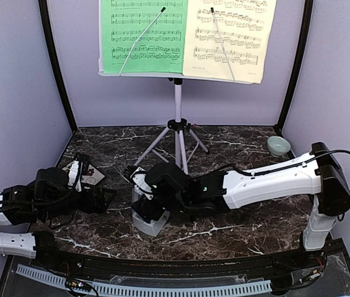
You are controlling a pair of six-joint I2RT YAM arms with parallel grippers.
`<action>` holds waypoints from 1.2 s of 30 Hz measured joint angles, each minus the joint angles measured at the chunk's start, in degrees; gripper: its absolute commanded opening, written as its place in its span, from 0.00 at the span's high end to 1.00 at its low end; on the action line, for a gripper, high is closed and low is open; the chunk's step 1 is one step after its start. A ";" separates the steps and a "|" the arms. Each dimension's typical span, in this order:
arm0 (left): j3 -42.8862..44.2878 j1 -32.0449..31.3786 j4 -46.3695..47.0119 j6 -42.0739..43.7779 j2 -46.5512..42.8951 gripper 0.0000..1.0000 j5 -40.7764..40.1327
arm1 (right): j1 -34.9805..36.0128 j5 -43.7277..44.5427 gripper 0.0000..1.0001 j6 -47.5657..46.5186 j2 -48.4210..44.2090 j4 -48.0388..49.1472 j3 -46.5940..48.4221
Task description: Set up the instrument practice props
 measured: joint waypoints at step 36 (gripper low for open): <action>9.64 -5.66 18.23 2.91 33.66 0.16 4.20 | -3.37 0.22 0.10 17.51 -30.29 12.02 -32.85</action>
